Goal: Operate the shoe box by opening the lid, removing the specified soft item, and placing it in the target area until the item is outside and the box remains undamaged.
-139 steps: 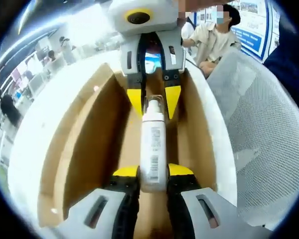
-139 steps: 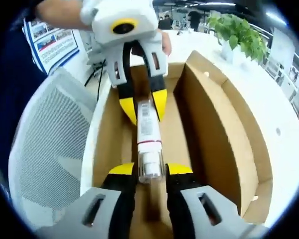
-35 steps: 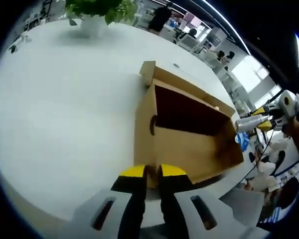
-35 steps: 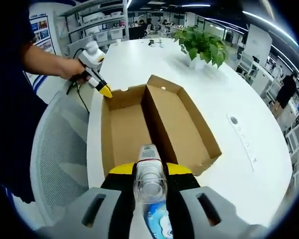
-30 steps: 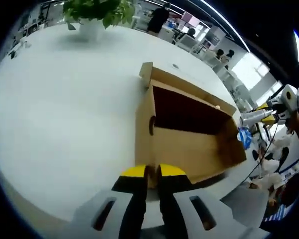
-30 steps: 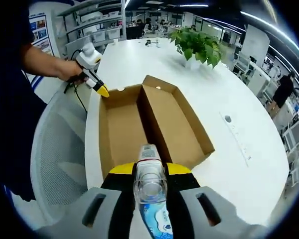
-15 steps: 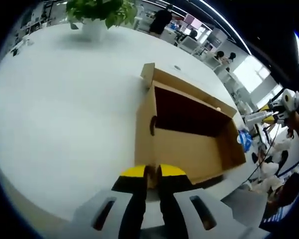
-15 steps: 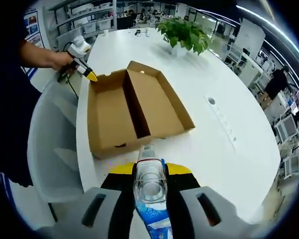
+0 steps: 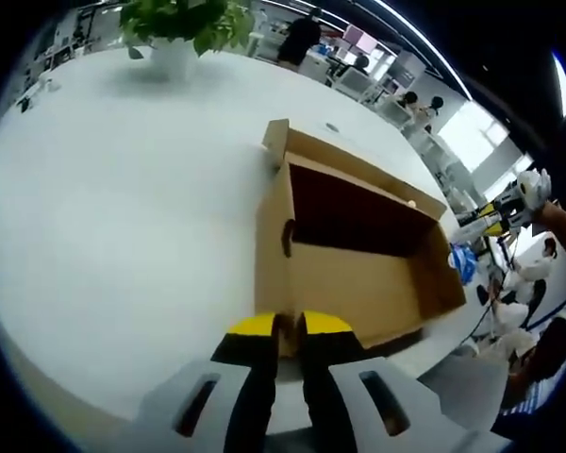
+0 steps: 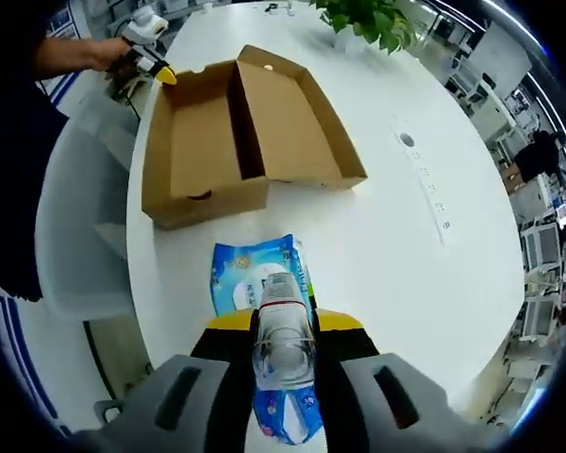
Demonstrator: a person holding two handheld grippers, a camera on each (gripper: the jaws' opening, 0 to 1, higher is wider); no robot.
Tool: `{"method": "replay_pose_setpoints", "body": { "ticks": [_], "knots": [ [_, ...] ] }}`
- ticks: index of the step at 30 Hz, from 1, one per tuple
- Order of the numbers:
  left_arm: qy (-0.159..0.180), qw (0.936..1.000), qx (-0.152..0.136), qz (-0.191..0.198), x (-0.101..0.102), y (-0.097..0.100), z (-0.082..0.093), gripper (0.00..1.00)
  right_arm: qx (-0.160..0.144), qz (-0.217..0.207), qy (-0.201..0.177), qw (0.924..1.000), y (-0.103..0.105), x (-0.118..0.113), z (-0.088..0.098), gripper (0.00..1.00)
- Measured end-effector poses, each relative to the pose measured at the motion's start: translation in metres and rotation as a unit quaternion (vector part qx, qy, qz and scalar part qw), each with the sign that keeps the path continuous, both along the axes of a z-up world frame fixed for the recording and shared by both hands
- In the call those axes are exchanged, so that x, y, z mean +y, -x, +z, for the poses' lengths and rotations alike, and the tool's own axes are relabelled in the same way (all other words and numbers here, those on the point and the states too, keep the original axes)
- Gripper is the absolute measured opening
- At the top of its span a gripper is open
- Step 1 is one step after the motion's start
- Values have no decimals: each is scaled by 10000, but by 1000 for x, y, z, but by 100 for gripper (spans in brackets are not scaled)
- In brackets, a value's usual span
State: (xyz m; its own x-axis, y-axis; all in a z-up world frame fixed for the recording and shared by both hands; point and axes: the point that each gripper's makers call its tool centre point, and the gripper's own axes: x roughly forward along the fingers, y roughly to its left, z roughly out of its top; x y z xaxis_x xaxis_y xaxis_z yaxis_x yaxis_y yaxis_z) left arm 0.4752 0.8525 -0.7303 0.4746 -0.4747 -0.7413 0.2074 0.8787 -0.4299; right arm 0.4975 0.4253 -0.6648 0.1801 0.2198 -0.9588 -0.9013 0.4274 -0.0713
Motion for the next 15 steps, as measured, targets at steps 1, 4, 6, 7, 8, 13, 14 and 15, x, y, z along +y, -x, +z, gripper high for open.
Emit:
{"method": "replay_pose_setpoints", "body": {
  "ticks": [1, 4, 6, 7, 8, 13, 14, 15],
  "knots": [
    [-2, 10000, -5, -6, 0, 0, 0, 5, 14, 6, 26, 10000, -1, -3, -2, 20],
    [-12, 10000, -16, 0, 0, 0, 0, 5, 105, 26, 145, 9998, -2, -10, -6, 20],
    [-13, 10000, -15, 3, 0, 0, 0, 5, 152, 12, 203, 9997, -5, -16, -10, 20],
    [-12, 10000, -16, 2, 0, 0, 0, 5, 167, 9, 221, 9996, -5, -17, -11, 20],
    [-13, 10000, -18, -1, 0, 0, 0, 5, 178, -11, 243, 9995, -6, -19, -12, 20],
    [-25, 10000, -38, -25, -1, 0, 0, 5, 248, -37, 295, 9993, -12, -24, -17, 20],
    [-23, 10000, -31, -20, -1, 0, 0, 5, 254, -35, 301, 9992, -13, -24, -17, 20],
    [-24, 10000, -29, -25, -1, 0, -1, 5, 264, -36, 306, 9992, -14, -24, -18, 20]
  ]
}}
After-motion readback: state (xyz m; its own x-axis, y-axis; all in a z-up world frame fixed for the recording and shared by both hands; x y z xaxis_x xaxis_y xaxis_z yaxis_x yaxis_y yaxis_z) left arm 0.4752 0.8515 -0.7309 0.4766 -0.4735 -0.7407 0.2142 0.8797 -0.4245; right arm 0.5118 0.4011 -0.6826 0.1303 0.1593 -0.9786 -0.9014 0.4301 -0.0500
